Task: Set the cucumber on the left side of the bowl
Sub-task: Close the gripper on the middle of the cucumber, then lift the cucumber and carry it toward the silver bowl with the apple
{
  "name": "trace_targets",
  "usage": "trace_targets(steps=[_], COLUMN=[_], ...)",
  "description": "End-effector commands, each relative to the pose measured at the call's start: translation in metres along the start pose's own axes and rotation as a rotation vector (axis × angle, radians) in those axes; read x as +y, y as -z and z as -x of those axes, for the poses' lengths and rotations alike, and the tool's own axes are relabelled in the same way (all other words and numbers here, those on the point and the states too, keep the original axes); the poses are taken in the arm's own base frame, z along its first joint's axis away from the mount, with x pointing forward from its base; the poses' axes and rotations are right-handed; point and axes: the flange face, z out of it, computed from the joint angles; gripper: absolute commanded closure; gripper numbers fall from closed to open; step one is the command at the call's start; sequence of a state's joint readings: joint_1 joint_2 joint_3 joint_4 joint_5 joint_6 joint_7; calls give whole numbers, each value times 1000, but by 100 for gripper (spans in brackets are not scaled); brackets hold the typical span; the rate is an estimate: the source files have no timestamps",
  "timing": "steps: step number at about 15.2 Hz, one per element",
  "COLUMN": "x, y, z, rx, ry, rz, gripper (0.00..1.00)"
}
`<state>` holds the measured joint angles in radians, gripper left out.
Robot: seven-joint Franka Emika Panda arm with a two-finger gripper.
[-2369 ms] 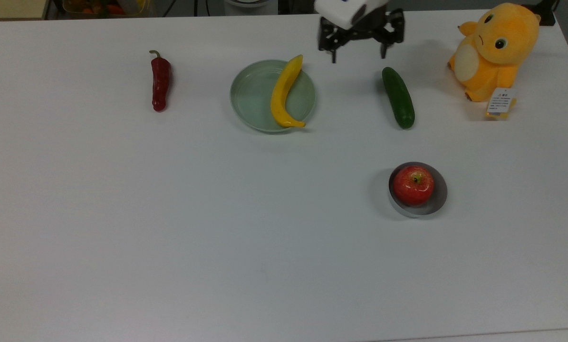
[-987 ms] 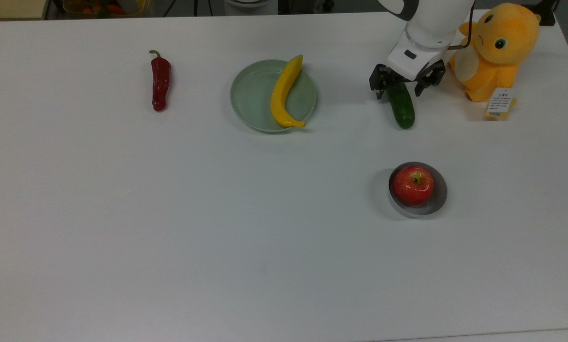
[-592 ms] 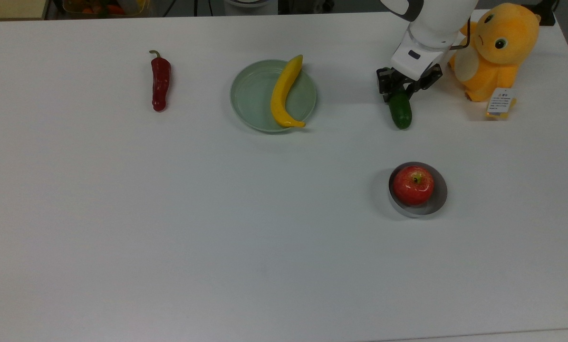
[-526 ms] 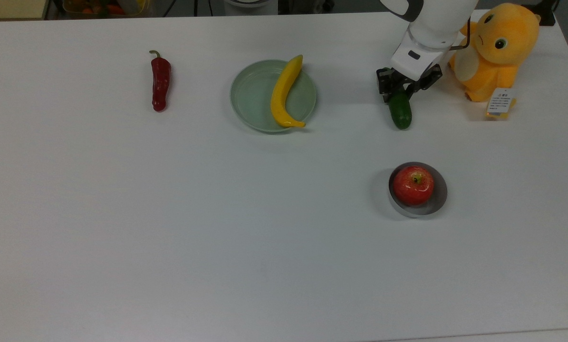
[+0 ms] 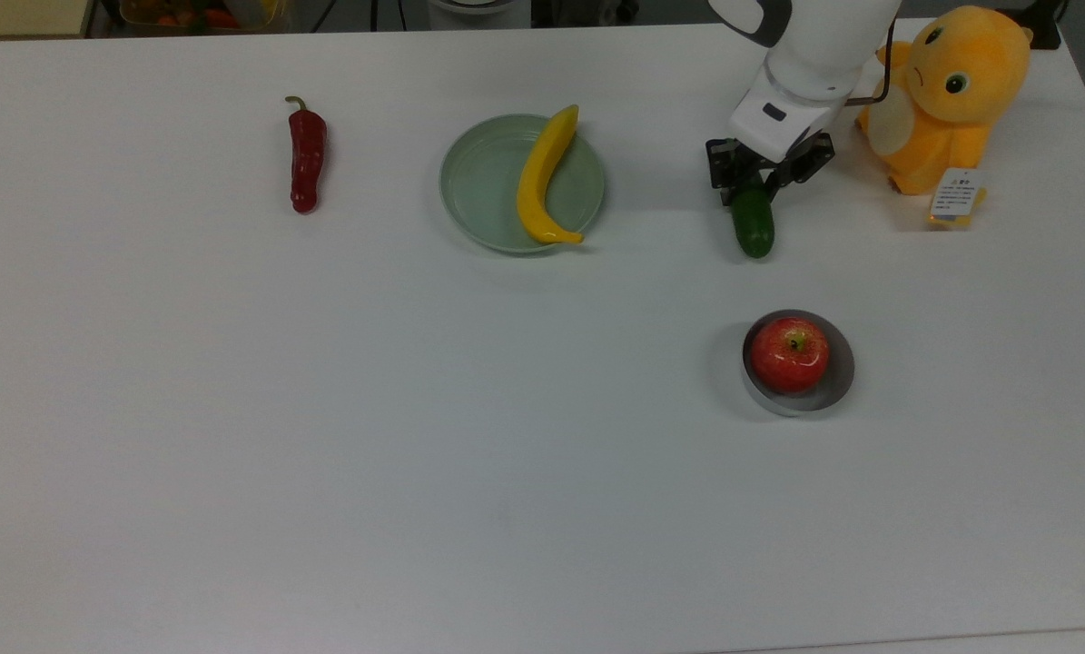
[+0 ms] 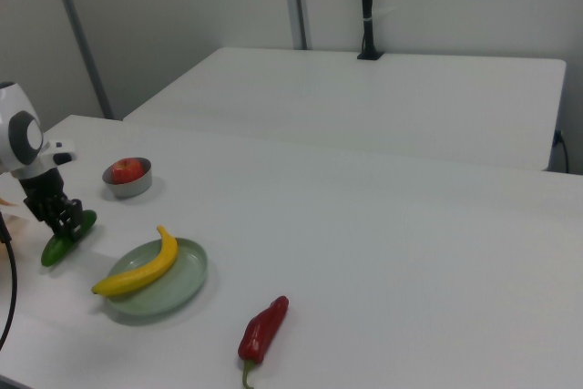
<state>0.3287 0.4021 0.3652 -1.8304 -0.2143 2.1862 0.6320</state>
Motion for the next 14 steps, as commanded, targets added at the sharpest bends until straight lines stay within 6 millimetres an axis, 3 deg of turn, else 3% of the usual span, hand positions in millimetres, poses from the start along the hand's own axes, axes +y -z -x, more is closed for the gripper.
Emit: trace_targets(steps=[1, 4, 11, 14], x=[27, 45, 94, 107], y=[45, 52, 101, 106], z=[-8, -17, -26, -31], rx=[72, 86, 142, 151], ry=[-31, -61, -64, -83], rz=[-10, -11, -12, -14], gripper=[94, 94, 94, 94])
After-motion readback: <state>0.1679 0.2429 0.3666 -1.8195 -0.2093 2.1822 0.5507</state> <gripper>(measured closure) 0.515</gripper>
